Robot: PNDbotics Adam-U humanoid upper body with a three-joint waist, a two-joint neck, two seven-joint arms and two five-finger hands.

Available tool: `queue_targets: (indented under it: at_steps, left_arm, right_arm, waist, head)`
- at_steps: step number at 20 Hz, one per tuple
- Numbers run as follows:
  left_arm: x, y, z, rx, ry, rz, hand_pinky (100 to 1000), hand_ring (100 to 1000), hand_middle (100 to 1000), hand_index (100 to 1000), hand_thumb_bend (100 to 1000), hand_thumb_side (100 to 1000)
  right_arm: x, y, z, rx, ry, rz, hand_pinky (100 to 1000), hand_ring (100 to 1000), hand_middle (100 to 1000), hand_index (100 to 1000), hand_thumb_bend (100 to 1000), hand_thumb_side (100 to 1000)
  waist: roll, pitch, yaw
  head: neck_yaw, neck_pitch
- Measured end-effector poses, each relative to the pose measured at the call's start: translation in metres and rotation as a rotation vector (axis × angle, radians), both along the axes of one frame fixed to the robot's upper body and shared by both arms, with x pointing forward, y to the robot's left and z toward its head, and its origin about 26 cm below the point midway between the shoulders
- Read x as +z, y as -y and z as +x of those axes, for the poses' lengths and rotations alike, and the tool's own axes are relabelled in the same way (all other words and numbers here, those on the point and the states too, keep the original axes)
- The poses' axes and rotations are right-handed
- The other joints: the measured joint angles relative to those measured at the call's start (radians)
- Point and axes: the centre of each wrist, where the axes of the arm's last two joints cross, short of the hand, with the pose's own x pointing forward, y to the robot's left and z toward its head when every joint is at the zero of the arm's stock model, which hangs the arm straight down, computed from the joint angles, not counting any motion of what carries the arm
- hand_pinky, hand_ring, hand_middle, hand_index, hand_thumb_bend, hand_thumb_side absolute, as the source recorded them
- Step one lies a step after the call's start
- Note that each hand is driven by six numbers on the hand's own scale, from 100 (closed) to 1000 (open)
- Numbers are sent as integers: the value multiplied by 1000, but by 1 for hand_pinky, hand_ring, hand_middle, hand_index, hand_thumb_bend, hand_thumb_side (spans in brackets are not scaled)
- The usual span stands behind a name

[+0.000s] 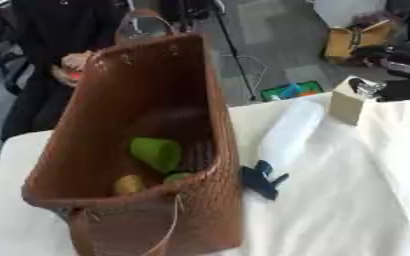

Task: Pick up objects on the table and place them in the box.

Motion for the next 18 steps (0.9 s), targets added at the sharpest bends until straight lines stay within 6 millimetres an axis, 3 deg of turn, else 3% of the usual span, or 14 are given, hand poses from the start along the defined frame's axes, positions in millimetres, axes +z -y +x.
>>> queue_targets:
  at_steps: [18]
  left_arm:
    - [7,6,3,-27,27,-5,667,717,828,729,100,761]
  right_arm:
    - [12,19,-8,-4,11,-26,873,1000,1000,1000,196,962]
  waist:
    - [18,44,25]
  head:
    - [-45,-53]
